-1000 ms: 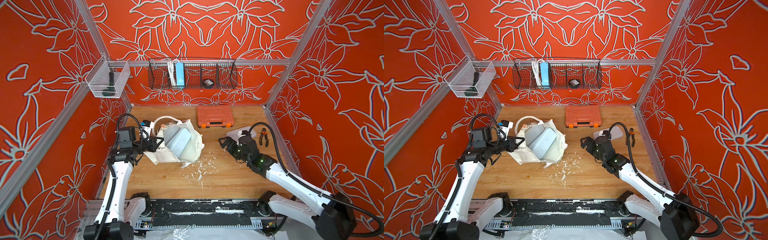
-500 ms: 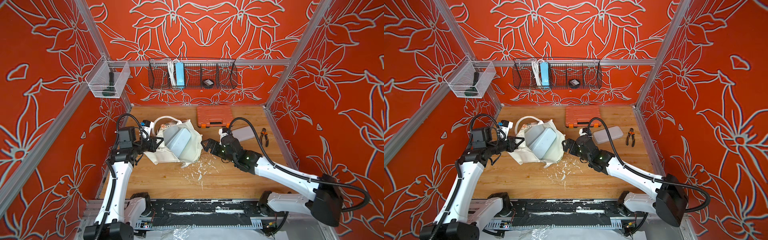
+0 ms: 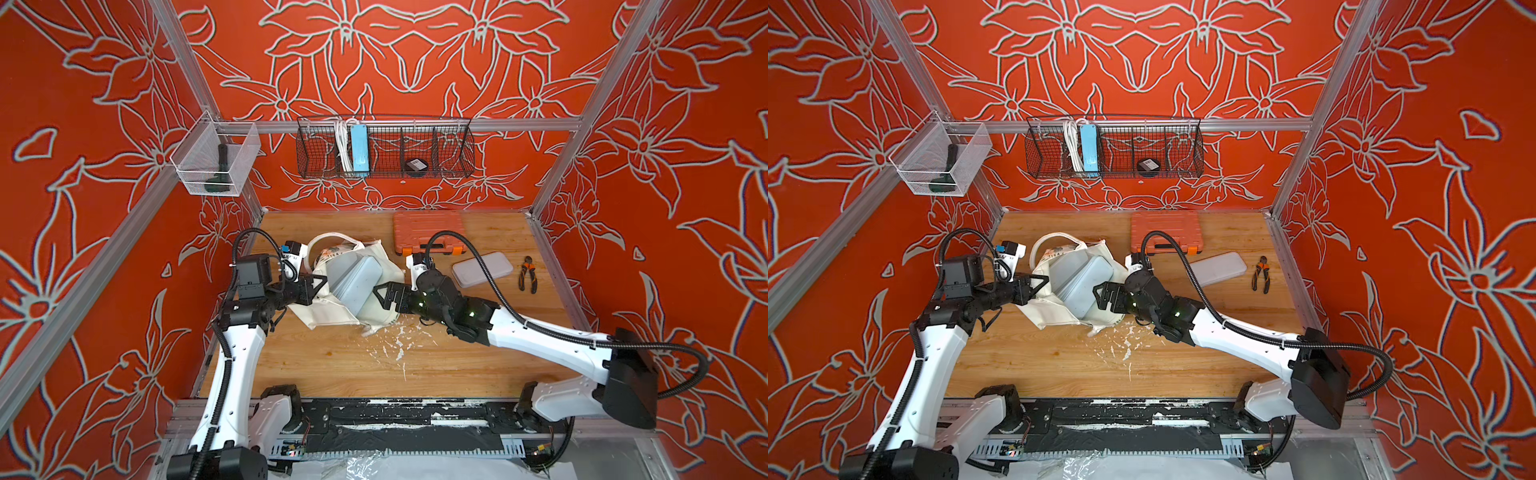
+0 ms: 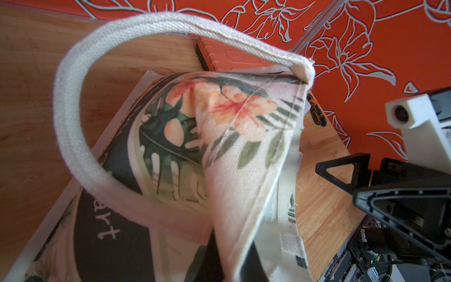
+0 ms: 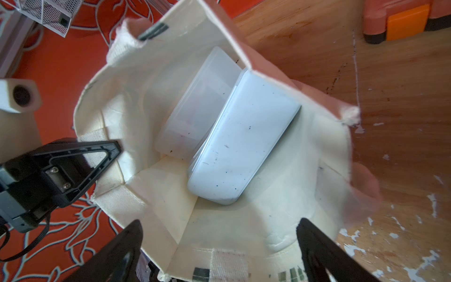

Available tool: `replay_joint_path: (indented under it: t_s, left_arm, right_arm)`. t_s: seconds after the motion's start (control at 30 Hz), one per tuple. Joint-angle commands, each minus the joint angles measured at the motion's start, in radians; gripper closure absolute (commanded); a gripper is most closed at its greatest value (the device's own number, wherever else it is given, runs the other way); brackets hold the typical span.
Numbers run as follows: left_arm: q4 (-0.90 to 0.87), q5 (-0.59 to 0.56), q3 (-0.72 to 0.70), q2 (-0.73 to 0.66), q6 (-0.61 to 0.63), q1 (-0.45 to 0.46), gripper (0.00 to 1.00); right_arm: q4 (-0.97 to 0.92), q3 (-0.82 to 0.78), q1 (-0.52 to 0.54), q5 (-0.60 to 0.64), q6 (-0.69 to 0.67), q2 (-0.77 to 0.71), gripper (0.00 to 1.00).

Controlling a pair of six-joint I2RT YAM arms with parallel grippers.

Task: Take out the pencil case from the canvas bag
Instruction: Pick up the pencil case from the canvas bag.

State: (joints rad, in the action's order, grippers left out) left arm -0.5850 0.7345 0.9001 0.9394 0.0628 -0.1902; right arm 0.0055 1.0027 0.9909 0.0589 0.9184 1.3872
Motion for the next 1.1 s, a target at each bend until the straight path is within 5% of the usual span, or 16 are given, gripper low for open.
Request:
replay_joint_path:
  t_s: [0.0,1.07]
  left_arm:
    - [-0.017,-0.010,-0.018,-0.004,0.007,-0.006,1.00]
    - [-0.004,0.078,-0.030,-0.024,0.004,-0.007,1.00]
  right_arm:
    - [0.024,0.047,0.024,-0.017,-0.026,0.042,0.02]
    - [0.152,0.119,0.057,0.118,0.273,0.338,0.02]
